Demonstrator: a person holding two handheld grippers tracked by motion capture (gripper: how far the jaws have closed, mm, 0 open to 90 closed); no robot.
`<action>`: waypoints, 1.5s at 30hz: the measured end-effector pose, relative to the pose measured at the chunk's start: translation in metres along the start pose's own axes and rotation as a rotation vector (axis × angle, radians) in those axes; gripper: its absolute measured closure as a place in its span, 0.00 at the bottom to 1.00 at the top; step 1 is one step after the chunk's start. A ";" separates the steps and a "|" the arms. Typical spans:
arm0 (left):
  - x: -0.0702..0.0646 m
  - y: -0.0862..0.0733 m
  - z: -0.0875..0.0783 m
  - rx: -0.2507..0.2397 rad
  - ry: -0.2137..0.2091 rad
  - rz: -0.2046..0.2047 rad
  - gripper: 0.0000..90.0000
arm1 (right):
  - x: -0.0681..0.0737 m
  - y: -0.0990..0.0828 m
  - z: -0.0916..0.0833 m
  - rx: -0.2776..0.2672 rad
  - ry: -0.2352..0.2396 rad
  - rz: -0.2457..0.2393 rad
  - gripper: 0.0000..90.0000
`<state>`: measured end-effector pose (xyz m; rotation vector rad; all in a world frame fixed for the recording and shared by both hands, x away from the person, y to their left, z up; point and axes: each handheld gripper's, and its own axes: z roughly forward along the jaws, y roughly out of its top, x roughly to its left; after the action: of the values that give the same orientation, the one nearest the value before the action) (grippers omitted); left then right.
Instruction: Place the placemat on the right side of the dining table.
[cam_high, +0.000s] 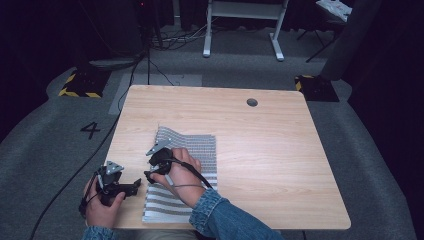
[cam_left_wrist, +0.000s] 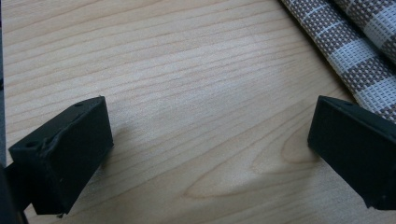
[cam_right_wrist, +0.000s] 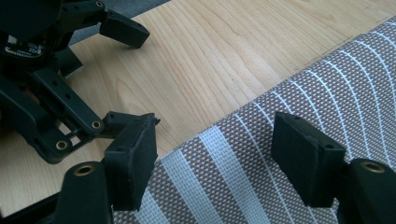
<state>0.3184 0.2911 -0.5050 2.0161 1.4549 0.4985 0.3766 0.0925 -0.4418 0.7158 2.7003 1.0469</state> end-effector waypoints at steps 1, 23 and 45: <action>0.000 0.000 0.000 0.000 0.000 0.000 0.00 | 0.000 0.000 0.002 0.000 0.006 -0.006 0.35; 0.000 0.000 0.000 0.000 0.002 0.002 0.00 | -0.005 -0.008 0.015 0.063 0.114 0.048 0.48; 0.000 0.000 0.000 0.000 0.000 0.003 0.00 | -0.023 -0.002 -0.036 0.072 0.103 -0.010 0.99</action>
<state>0.3185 0.2913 -0.5049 2.0187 1.4529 0.4998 0.3842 0.0585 -0.4172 0.6774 2.8391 1.0165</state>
